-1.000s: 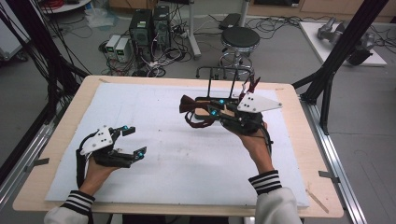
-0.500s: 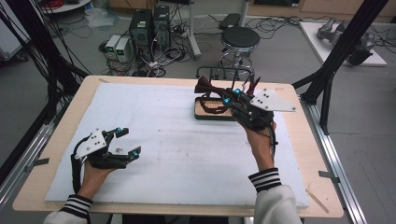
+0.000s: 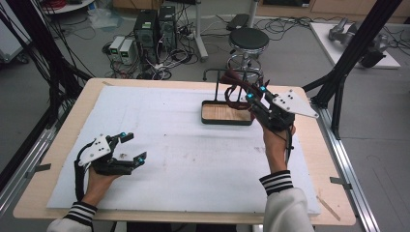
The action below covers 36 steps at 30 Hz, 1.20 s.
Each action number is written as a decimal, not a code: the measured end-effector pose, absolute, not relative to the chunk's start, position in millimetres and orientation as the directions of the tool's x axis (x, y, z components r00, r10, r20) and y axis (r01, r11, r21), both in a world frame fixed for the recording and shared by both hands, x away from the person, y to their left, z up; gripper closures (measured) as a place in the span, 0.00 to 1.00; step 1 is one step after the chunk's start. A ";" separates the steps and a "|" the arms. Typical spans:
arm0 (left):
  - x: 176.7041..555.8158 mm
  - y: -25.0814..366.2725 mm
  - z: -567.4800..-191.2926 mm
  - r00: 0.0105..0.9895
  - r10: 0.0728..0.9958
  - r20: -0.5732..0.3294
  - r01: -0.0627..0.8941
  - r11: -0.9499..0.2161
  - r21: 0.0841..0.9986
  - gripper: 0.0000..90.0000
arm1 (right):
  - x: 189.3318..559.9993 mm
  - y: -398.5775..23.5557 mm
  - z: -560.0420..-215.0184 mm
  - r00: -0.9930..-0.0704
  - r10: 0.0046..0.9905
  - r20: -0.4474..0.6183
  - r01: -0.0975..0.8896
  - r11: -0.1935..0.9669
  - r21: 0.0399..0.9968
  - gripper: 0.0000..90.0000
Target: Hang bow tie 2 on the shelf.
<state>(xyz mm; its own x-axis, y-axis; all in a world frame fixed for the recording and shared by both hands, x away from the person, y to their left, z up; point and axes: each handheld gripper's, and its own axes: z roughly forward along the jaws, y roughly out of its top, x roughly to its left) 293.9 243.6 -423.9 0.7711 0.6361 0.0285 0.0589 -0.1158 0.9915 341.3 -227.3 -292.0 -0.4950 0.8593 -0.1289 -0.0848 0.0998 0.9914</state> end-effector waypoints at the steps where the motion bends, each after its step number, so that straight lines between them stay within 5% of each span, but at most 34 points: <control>1: 293.9 244.0 -424.0 0.771 0.636 0.028 0.060 -0.117 0.991 0.17 | 342.1 -228.0 -292.2 -0.485 0.866 -0.125 -0.085 0.095 0.992 0.86; 36: 291.4 252.2 -433.3 0.748 0.664 -0.002 0.072 -0.078 0.994 0.17 | 388.4 -234.7 -318.5 -0.291 0.956 -0.026 -0.102 -0.004 0.995 0.86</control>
<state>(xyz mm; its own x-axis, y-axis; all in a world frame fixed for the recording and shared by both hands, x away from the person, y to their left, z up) 291.4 252.2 -433.3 0.7478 0.6639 -0.0016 0.0718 -0.0784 0.9943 388.4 -234.7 -318.5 -0.2910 0.9564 -0.0262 -0.1020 -0.0038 0.9948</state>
